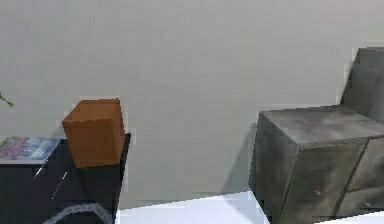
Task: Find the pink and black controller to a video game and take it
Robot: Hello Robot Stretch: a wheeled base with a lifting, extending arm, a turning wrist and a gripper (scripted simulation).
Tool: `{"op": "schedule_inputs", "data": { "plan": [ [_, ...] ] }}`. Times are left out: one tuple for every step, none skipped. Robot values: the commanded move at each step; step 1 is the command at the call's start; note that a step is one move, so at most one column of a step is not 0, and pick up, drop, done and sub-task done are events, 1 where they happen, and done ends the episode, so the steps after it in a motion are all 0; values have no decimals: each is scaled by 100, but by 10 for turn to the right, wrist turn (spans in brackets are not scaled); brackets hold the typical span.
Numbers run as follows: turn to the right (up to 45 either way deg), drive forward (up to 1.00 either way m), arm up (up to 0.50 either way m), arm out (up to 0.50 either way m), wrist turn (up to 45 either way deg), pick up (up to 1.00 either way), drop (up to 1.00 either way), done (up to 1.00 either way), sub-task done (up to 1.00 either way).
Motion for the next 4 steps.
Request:
{"op": "schedule_inputs", "data": {
  "plan": [
    [-450,0,0,0,0,0,0,0,0],
    [-450,0,0,0,0,0,0,0,0],
    [-390,0,0,0,0,0,0,0,0],
    [0,0,50,0,0,0,0,0,0]
  ]
}}
